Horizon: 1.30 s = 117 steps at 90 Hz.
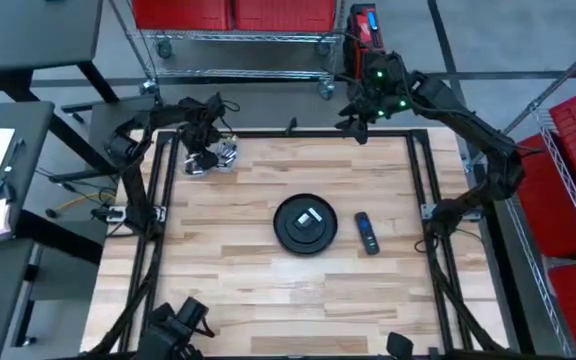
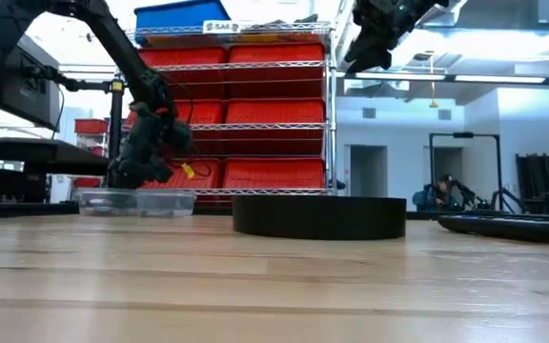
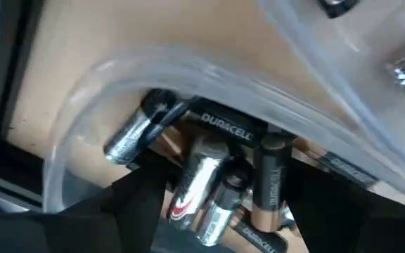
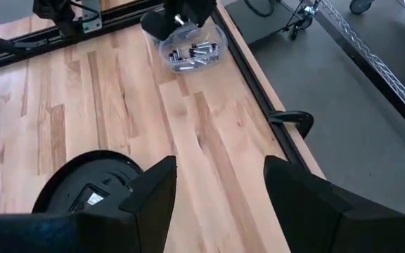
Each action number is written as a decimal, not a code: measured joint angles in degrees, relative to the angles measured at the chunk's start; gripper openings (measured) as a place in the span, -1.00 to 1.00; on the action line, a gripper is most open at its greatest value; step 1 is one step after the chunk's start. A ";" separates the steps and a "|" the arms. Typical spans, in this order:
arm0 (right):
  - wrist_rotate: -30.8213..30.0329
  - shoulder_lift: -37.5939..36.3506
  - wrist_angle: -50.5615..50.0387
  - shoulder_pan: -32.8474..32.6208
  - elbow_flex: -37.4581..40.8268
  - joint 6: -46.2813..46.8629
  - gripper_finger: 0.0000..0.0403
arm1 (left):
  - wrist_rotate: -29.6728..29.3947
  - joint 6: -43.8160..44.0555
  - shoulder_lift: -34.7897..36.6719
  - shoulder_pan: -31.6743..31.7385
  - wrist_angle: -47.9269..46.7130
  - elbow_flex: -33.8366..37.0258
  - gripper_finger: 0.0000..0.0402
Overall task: Insert battery
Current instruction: Insert the silver battery into the wall clock battery compartment
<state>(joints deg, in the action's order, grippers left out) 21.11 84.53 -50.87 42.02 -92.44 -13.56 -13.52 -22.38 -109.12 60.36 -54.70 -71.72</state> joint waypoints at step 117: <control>-0.16 0.00 -0.73 0.01 0.00 0.09 0.02 | 4.18 11.58 0.76 -0.52 -2.90 -4.28 -0.16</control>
<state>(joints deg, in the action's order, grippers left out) 20.95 84.53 -51.60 42.03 -92.44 -13.47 -9.34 -10.79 -108.36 59.84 -57.60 -76.01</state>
